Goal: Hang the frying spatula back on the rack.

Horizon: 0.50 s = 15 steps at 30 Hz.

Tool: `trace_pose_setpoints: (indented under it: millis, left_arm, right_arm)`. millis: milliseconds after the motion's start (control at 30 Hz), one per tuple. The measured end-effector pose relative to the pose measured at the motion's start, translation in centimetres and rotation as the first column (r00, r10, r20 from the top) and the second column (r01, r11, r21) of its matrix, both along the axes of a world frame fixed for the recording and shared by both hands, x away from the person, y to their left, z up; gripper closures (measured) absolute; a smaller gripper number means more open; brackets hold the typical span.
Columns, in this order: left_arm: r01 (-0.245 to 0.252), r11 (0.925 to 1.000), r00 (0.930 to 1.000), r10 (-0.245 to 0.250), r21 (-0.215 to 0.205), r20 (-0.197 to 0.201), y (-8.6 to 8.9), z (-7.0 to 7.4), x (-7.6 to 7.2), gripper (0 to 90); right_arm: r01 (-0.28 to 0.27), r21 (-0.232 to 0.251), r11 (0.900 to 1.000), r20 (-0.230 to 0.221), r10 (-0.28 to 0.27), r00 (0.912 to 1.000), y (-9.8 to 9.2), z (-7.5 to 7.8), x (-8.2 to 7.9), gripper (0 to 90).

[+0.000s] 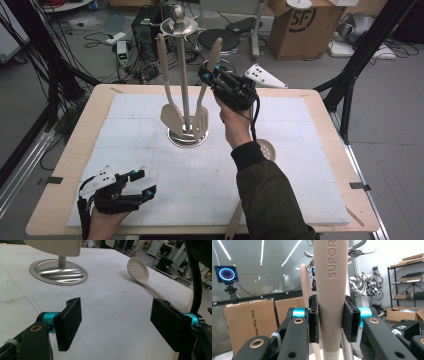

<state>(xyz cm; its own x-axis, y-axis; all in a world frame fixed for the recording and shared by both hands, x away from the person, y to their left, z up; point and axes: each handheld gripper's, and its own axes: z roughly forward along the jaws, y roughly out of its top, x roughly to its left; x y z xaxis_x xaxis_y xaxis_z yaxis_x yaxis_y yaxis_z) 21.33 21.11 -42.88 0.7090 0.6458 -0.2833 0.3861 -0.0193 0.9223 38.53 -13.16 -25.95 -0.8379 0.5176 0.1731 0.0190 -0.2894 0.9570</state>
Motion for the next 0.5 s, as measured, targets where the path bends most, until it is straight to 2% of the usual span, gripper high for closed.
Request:
trace_pose_setpoints:
  millis: [67,233,500]
  left_arm:
    - [0.0,1.0,1.0,0.0,0.001,-0.001,0.0,0.0,0.0,25.7]
    - [0.004,1.0,1.0,-0.004,0.0,0.001,-0.1,0.0,0.0,25.7]
    - [0.008,1.0,1.0,-0.008,-0.005,0.002,-0.2,0.0,-0.1,25.7]
  right_arm:
    - [0.0,0.004,1.0,-0.004,0.0,1.0,0.2,-0.1,0.1,71.2]
    - [-0.015,-0.025,1.0,-0.007,0.014,0.9999,1.5,-0.4,0.0,71.2]
    - [-0.016,-0.03,0.999,0.01,0.017,0.9998,3.3,0.4,0.0,71.2]
